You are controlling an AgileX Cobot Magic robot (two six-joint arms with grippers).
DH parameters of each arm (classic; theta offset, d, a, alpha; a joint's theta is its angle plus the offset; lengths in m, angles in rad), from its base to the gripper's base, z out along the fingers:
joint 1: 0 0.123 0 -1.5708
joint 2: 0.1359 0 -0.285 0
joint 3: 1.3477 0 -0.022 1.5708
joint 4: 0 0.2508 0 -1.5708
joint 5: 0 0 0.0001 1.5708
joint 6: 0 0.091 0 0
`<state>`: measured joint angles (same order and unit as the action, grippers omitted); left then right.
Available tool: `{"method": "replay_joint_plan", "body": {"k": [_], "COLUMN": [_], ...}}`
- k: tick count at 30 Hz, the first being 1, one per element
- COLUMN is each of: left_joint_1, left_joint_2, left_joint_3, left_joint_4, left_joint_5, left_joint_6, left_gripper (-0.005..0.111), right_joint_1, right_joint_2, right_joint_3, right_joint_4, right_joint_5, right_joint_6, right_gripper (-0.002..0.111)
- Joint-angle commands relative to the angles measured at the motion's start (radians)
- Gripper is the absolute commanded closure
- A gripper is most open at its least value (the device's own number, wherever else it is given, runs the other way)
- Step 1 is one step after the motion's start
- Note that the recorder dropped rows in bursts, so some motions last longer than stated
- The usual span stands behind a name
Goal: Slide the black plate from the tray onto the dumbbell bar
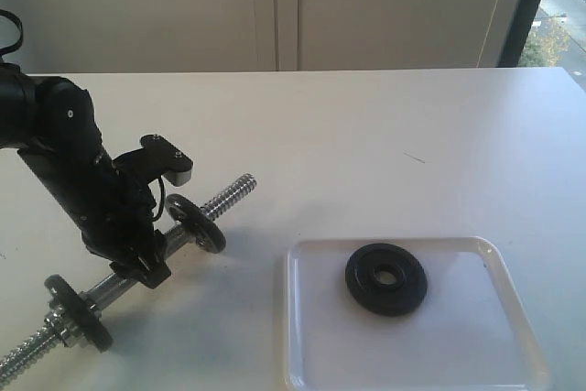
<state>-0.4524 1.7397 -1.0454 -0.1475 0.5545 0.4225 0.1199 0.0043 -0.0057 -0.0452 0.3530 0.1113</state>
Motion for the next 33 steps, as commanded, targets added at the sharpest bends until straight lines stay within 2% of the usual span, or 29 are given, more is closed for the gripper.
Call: {"method": "replay_joint_plan", "body": {"k": [1,3,5,7,8,9,10,33], "left_joint_1": [-0.001,-0.001,-0.001,-0.001,-0.001,-0.001,-0.001,-0.001], "left_joint_2": [-0.002,-0.002,-0.002,-0.002,-0.002,-0.002,-0.004,-0.135], "left_joint_3": [0.011,0.01,0.01,0.01,0.01,0.01,0.01,0.01], "left_joint_4": [-0.007,-0.007,-0.007,-0.007,-0.015,-0.015,-0.017,-0.06], "left_joint_5": [0.01,0.01,0.01,0.01,0.008,0.006,0.003,-0.009], "left_joint_6": [-0.004,-0.004,-0.004,-0.008,-0.008,-0.008,-0.008,0.02], "left_gripper": [0.056,0.056,0.062,0.077,0.089,0.095,0.107,0.107], "right_joint_1": [0.001,0.001,0.001,0.001,0.001,0.001,0.001,0.001], "right_joint_2": [-0.004,-0.004,-0.004,-0.004,-0.004,-0.004,-0.004,-0.004], "right_joint_3": [0.006,0.006,0.006,0.006,0.006,0.006,0.006,0.006], "right_joint_4": [-0.003,-0.003,-0.003,-0.003,-0.003,-0.003,-0.003,-0.003], "right_joint_5": [-0.009,-0.009,-0.009,-0.009,-0.009,-0.009,-0.009,-0.009], "right_joint_6": [0.001,0.001,0.001,0.001,0.001,0.001,0.001,0.001], "right_gripper": [0.108,0.108,0.108,0.108,0.108,0.108,0.108,0.108]}}
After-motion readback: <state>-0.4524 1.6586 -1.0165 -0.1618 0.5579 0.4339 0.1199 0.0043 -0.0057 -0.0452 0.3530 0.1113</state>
